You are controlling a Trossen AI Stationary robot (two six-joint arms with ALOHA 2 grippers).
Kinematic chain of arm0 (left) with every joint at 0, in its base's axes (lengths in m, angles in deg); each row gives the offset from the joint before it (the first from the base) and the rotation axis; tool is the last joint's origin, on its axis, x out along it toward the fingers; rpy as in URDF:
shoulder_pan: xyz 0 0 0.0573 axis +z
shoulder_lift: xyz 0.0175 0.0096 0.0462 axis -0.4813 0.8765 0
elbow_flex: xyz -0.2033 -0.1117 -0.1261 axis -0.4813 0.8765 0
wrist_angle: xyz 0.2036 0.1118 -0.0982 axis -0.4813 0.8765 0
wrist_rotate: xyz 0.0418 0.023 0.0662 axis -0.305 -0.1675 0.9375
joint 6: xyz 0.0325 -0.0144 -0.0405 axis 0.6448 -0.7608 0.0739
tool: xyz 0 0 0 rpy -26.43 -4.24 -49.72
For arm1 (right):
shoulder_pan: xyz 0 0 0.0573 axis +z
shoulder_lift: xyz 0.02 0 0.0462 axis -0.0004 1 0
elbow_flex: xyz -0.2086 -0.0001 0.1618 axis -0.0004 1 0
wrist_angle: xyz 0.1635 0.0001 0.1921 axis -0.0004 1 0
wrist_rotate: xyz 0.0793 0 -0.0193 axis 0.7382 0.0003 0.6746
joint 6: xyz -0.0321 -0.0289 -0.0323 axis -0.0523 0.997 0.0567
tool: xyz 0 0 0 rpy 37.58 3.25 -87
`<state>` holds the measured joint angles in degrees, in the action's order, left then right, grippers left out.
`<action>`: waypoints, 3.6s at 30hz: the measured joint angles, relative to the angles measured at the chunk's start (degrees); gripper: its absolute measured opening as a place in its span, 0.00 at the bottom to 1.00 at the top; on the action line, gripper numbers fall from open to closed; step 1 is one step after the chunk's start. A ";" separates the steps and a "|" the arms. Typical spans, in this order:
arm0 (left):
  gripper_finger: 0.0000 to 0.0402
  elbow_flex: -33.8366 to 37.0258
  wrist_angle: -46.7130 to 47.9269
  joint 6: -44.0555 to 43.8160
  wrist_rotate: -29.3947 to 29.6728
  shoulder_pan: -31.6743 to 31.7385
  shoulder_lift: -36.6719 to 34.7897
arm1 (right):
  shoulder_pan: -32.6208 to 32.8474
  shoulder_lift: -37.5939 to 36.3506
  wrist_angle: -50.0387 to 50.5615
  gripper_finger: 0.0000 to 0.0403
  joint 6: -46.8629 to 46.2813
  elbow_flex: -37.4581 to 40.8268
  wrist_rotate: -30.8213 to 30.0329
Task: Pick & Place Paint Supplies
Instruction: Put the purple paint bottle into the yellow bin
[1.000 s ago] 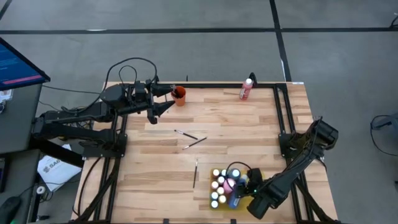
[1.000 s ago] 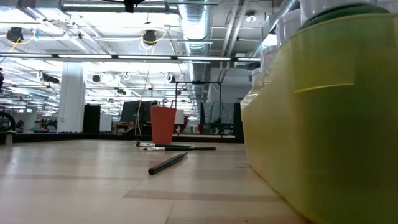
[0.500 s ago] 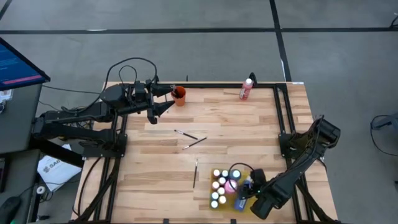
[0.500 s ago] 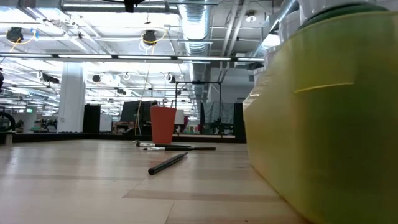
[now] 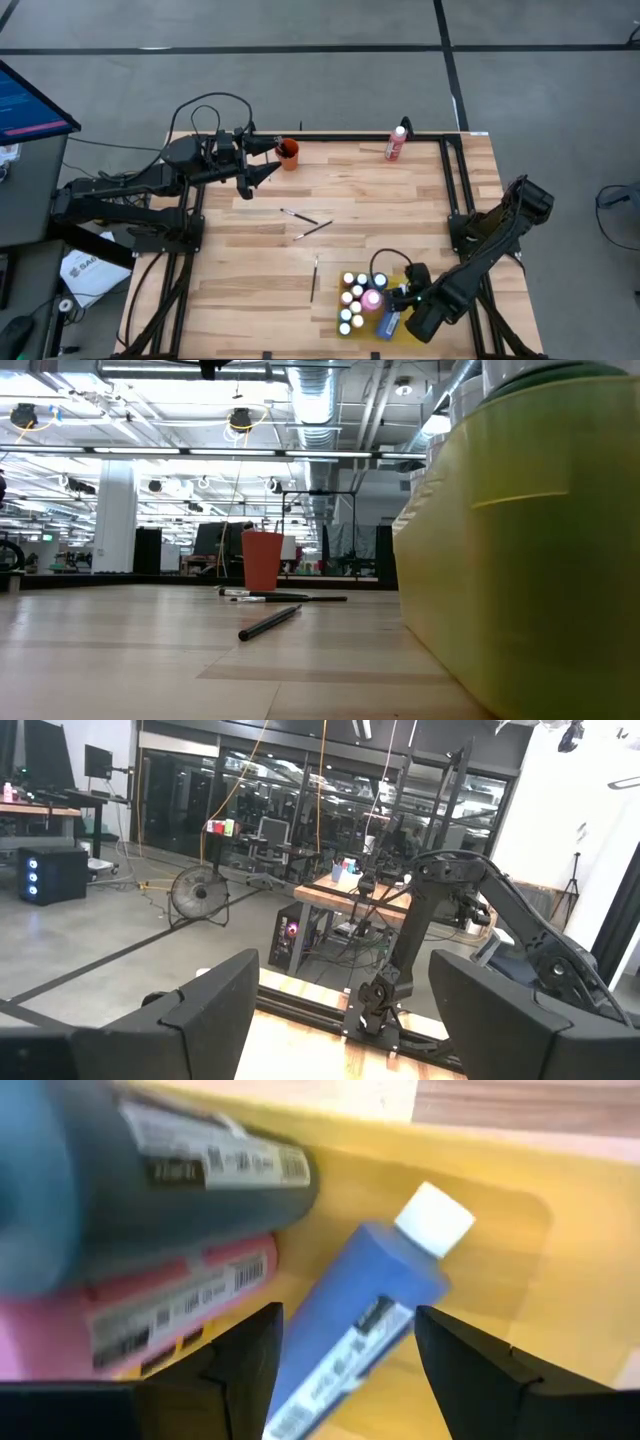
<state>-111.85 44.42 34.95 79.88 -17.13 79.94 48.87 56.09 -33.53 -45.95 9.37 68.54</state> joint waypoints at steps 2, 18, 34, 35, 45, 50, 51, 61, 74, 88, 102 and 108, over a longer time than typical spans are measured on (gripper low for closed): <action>0.71 0.00 -0.02 0.00 0.00 0.00 0.00 | -0.90 0.56 -0.04 0.55 0.00 0.00 0.95; 0.71 0.00 -0.35 0.46 0.00 0.00 -0.02 | -3.38 6.47 -4.70 0.55 -0.40 -0.24 5.12; 0.71 0.00 -0.35 0.46 0.00 0.00 -0.02 | -3.45 9.95 -9.13 0.56 0.46 -0.31 0.11; 0.71 0.00 -0.37 0.46 0.00 0.00 -0.02 | -3.41 10.15 -9.57 0.56 0.45 -0.28 -0.43; 0.71 0.00 -0.75 0.46 0.00 0.00 -0.02 | -3.56 10.18 -9.70 0.35 -0.04 -0.22 -1.02; 0.71 0.00 -0.76 0.50 0.00 0.00 -0.02 | -3.59 10.07 -9.49 0.22 0.23 -0.22 -1.08; 0.71 0.00 -0.76 0.52 0.00 0.00 -0.02 | -3.59 10.07 -9.50 0.21 0.27 -0.22 -1.13; 0.71 0.00 -0.74 0.61 0.00 0.00 -0.02 | -2.19 7.12 -4.76 0.09 1.34 0.27 0.83; 0.71 0.02 -0.78 0.61 0.00 0.00 -0.02 | -1.96 4.83 -2.16 0.07 11.79 -1.85 0.30; 0.71 0.02 -1.22 0.46 0.00 0.00 -0.02 | -4.12 4.87 -2.21 0.63 23.61 -2.30 -0.34; 0.71 0.02 -1.62 0.44 0.00 0.00 -0.02 | -4.08 4.82 -12.32 0.68 23.02 4.80 -0.39; 0.71 0.02 -1.64 0.44 0.00 0.02 -0.02 | -5.15 4.61 -17.10 0.68 23.35 7.12 -0.95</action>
<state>-111.83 42.78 35.38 79.88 -17.12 79.92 43.72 60.70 -50.63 -22.60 16.49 67.59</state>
